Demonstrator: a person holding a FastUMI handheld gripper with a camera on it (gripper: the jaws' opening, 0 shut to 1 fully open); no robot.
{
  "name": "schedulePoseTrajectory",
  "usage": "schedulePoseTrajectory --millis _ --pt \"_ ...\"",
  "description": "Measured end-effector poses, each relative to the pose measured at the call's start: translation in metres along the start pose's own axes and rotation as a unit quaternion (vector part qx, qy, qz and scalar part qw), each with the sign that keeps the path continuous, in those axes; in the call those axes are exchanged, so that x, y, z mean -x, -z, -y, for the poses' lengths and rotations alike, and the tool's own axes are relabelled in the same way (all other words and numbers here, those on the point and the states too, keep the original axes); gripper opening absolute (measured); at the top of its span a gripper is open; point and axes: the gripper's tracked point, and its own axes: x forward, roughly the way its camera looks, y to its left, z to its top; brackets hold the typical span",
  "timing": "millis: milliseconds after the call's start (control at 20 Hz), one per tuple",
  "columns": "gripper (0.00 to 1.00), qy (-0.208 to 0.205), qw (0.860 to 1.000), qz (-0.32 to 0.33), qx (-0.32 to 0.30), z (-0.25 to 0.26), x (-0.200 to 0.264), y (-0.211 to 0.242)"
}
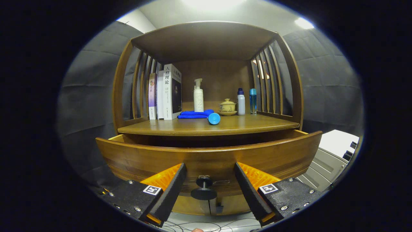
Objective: Pull open the drawer, take out the items inside it, and place them on the countertop above the cabinet.
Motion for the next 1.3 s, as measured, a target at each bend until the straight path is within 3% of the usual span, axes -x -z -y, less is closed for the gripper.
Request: schedulePoseTrajectory --millis 800,1150,1300 --pt "0.95 0.007 1.0 0.004 0.001 0.003 -0.067 -0.008" --pt "0.94 0.007 1.0 0.008 0.0 0.001 -0.064 -0.008" --pt "0.94 -0.017 0.999 0.031 0.002 -0.003 -0.057 -0.034"
